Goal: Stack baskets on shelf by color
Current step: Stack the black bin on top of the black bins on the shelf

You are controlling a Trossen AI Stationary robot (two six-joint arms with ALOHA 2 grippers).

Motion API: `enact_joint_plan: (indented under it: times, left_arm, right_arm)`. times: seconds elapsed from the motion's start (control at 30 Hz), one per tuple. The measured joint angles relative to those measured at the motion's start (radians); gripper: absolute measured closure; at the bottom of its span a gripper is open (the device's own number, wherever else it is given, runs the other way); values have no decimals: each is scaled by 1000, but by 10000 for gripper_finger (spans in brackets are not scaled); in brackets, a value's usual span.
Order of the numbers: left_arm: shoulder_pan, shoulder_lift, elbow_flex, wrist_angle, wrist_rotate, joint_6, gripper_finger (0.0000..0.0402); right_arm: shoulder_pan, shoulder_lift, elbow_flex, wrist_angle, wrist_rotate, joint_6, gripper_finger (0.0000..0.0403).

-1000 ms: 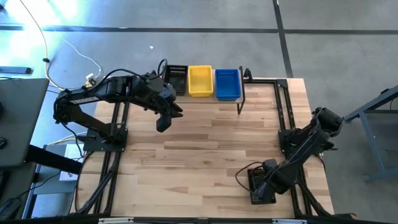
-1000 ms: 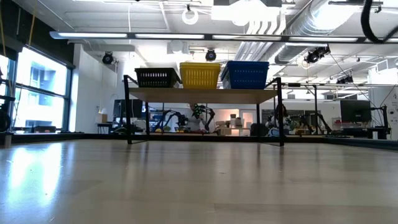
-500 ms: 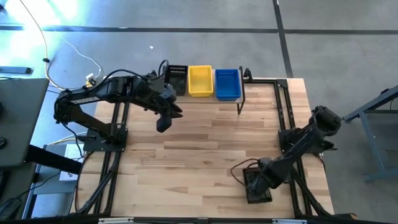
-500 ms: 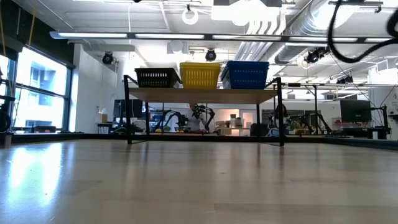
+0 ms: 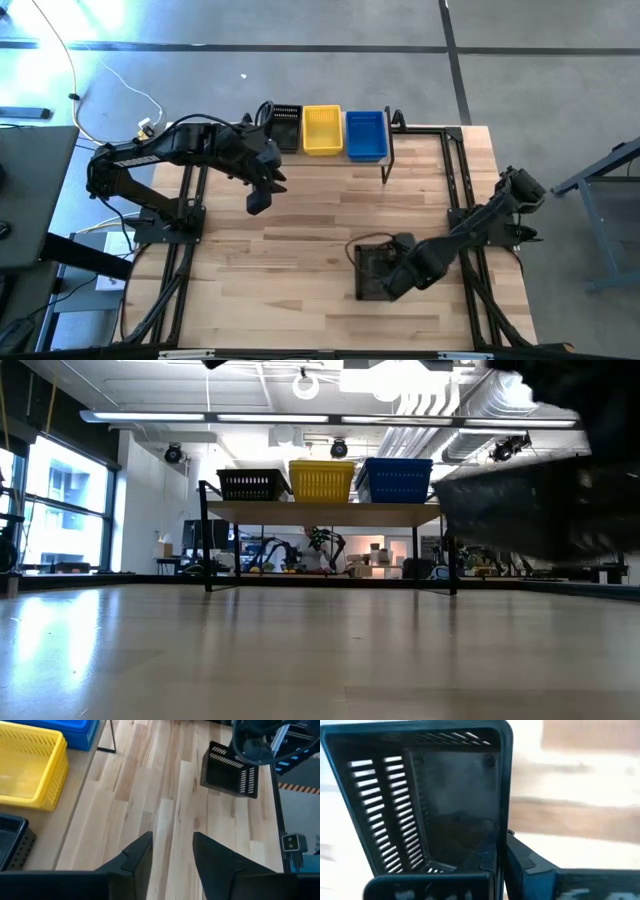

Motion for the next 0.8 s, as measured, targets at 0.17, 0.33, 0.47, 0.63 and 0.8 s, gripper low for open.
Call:
enact_joint_plan:
  times: [0.17, 0.33, 0.47, 0.63, 0.8]
  left_arm:
    - [-10, 0, 0, -3, 0, -18, 245]
    - [-51, 0, 0, -3, -51, 27, 241]
    - [-102, 0, 0, -3, -188, 75, 241]
    - [-155, 0, 0, -3, -300, 119, 241]
    - [-206, 8, 1, -2, -394, 143, 241]
  right_arm:
    - [-76, 0, 127, -80, 162, -115, 402]
    - [-168, 0, 254, -140, 302, -270, 402]
    - [-253, 0, 317, -161, 366, -382, 403]
    - [-342, 0, 356, -138, 413, -468, 403]
    - [-403, 0, 370, -44, 438, -549, 403]
